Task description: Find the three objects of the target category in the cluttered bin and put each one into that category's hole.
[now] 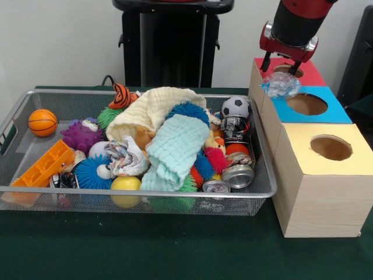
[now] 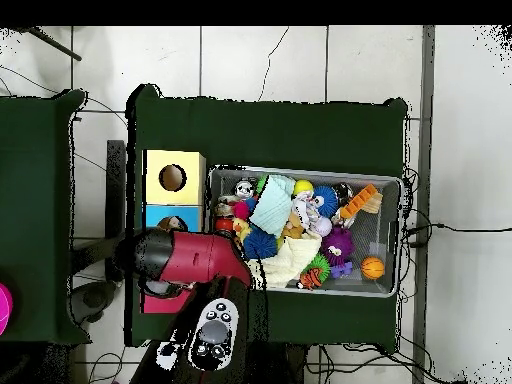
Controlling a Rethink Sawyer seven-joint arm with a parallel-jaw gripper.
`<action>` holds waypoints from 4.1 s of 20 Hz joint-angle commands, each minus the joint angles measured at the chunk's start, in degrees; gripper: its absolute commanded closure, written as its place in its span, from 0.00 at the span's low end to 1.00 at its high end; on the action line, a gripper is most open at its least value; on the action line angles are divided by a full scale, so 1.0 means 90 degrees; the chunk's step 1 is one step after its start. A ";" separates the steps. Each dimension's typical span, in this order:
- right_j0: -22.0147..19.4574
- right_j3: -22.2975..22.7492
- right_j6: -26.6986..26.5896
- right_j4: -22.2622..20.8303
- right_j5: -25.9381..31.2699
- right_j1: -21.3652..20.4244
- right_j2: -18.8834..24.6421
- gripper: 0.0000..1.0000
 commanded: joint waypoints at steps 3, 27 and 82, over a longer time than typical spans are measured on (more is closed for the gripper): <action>-0.0010 0.0971 0.0059 -0.0820 -0.2232 -0.0779 0.0477 0.00; -0.0830 0.1340 -0.0364 -0.0829 -0.1819 -0.1556 0.1479 0.00; -0.0718 0.0980 0.0816 -0.1626 -0.2561 -0.0694 0.1758 0.00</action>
